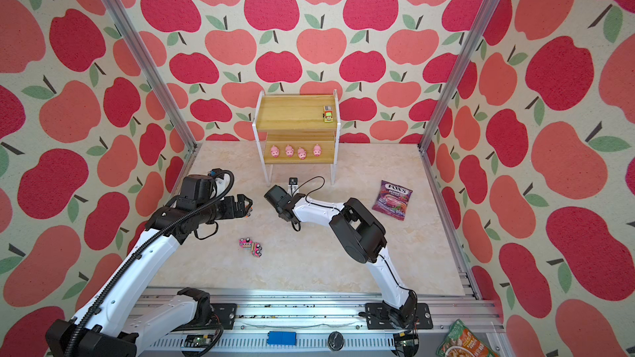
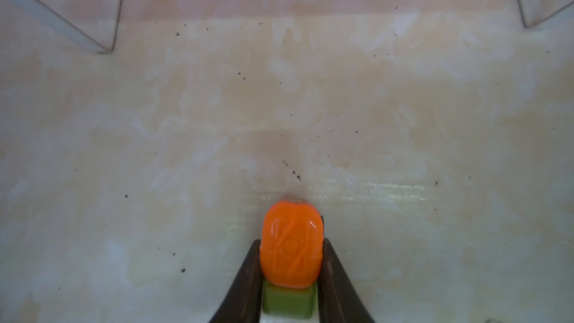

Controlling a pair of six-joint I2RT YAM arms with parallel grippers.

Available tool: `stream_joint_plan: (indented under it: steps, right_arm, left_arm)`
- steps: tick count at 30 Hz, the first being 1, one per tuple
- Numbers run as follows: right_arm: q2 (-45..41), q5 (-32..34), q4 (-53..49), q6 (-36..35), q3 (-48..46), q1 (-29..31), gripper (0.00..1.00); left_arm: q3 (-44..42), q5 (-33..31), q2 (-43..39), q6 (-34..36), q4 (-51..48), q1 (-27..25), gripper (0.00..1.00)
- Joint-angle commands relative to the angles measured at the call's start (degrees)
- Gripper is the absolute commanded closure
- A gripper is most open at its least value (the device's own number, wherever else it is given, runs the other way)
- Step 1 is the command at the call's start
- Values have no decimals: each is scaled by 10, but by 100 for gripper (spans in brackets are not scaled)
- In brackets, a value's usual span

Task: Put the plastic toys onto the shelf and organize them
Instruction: 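Lift the cement mixer truck with the right gripper toward the upper shelf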

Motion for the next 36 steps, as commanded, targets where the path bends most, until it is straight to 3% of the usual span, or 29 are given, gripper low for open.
stream_joint_plan:
  steps: [1,7,13,19,24,36]
  right_arm:
    - [0,15,-23,-13,13,3,76]
    - [-79,13,-31,-93,-3,4,82]
    - [-213,25,-94,-188,-2,19,85]
    - [-297,47,-175,-298,92,20,85]
    - [-314,91,-157,-402,181,12,84]
    - [-218,-5,-142,-479,380,-89,83]
  left_arm:
    - [-2,1,-10,8,-7,-3,4]
    - [-2,-1,-7,8,-6,-3,4]
    - [-4,-2,-4,9,-5,-3,4]
    - [-4,0,4,7,-4,-5,4]
    - [-7,-1,9,8,0,-13,4]
    - [1,-22,25,8,-4,-53,4]
